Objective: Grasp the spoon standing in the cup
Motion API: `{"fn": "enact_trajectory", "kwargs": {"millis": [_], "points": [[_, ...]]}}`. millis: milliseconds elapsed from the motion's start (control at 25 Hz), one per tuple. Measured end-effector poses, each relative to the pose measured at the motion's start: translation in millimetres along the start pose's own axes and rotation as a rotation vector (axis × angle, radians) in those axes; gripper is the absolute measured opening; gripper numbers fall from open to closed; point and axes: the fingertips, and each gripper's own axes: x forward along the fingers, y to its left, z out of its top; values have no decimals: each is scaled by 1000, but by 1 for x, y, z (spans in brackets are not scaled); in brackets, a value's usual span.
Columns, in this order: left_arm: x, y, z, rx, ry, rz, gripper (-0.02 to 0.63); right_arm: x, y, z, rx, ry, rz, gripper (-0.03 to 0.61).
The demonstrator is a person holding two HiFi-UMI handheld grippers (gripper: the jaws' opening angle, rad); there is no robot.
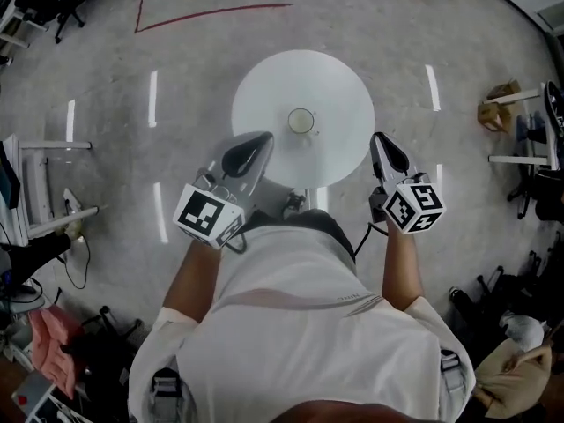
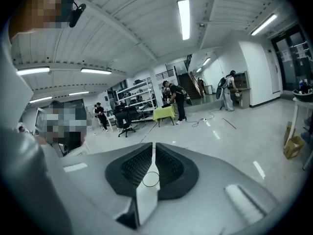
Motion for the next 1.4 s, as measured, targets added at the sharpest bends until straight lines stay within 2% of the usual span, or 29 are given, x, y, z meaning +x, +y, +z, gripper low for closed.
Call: {"fn": "enact_trajectory", "kwargs": {"millis": [160,320,560,720,1040,1240,1400], "points": [[13,20,-23,-17,42,48,2,46,-2,-14,14,73,106,83],[10,51,-32,-36,47,72,2,102,11,-35,-26,207,174,99],[-8,89,-34,-53,42,94,2,177,17,-109,-70,543,180,124],[-14,106,-40,-73,49,104,2,214,11,-154,-52,671,164,130],[-29,119,-50,-98,66,112,2,249,-6,-192,6,760,93,129],[-45,131,-52,-109,68,118,2,254,7,-199,34,762,101,28],[-45,134,-48,-103,63,98,2,244,22,-180,69,701,114,12]]}}
